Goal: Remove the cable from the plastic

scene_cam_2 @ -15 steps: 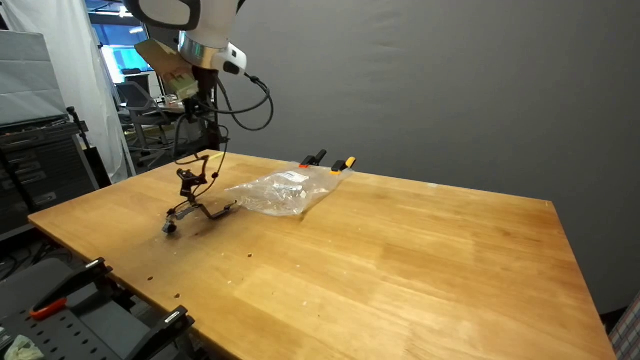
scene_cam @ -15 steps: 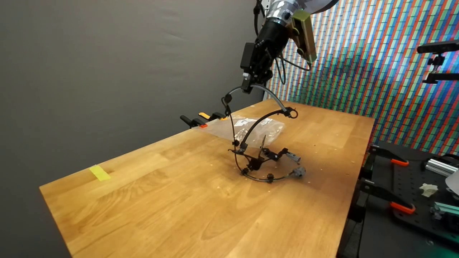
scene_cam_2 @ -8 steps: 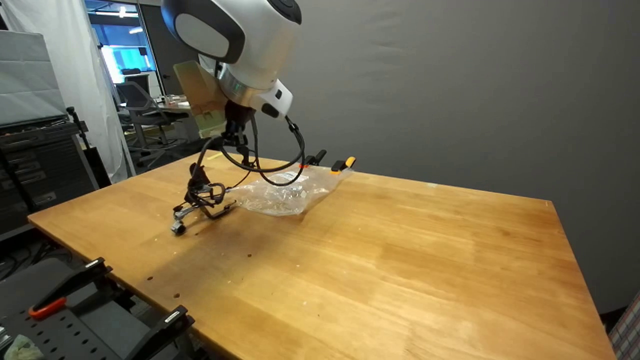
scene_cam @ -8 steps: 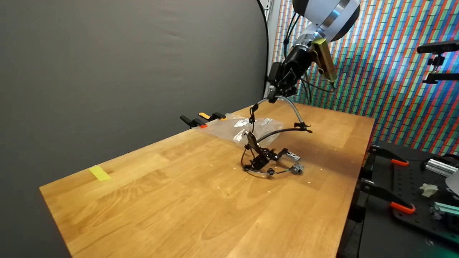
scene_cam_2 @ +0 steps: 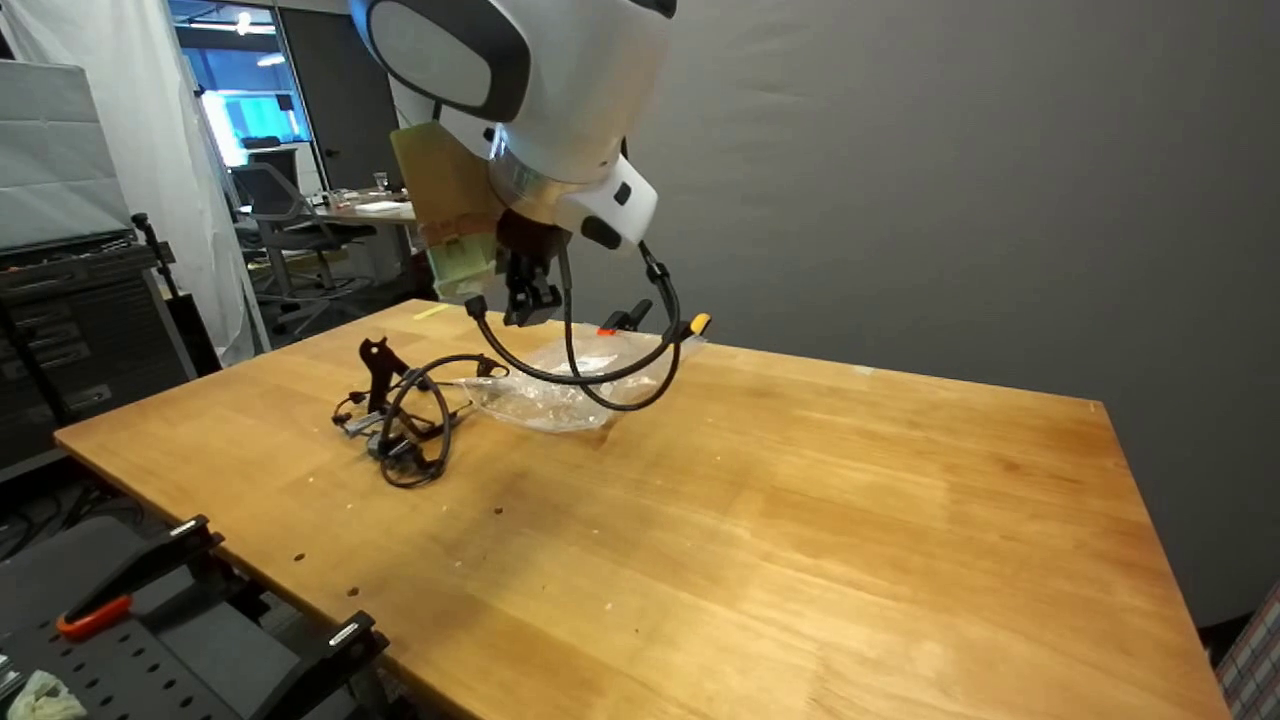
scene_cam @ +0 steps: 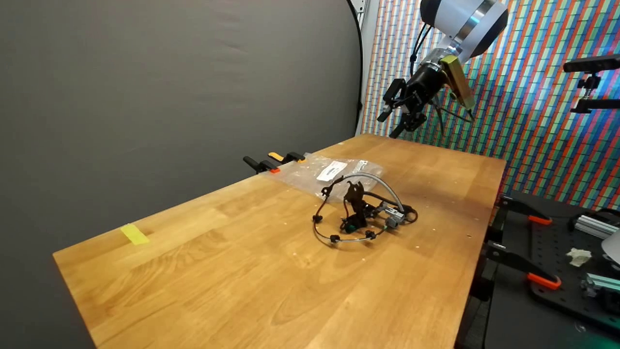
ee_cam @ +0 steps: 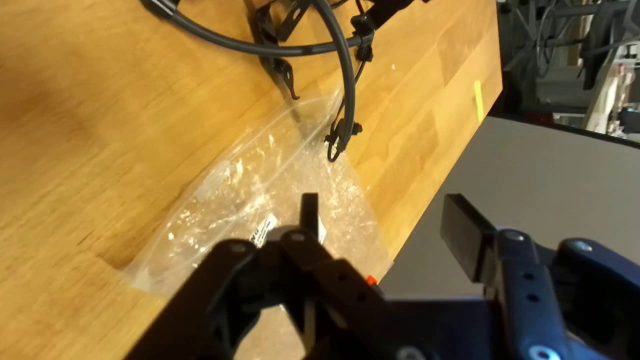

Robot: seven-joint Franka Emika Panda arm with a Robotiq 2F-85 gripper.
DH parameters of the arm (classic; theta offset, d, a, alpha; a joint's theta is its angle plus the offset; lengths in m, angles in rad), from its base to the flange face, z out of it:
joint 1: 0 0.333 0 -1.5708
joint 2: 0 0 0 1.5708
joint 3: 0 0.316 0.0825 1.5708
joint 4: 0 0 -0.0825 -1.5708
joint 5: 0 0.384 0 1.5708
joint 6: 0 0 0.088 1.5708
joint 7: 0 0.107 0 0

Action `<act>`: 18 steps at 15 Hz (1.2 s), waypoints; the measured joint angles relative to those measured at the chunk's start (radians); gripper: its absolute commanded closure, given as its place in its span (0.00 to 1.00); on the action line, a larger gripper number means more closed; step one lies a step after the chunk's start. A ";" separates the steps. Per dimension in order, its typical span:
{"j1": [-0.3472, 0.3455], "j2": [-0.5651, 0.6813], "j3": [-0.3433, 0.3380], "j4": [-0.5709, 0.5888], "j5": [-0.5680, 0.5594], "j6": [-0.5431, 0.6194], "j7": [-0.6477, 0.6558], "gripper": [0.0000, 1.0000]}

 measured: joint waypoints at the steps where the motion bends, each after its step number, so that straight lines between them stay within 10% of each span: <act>1: 0.000 -0.020 -0.003 -0.007 -0.011 0.021 0.001 0.00; 7: 0.020 -0.184 0.023 -0.054 -0.260 0.176 0.171 0.00; 18: -0.139 -0.385 0.236 -0.063 -1.208 0.222 0.864 0.00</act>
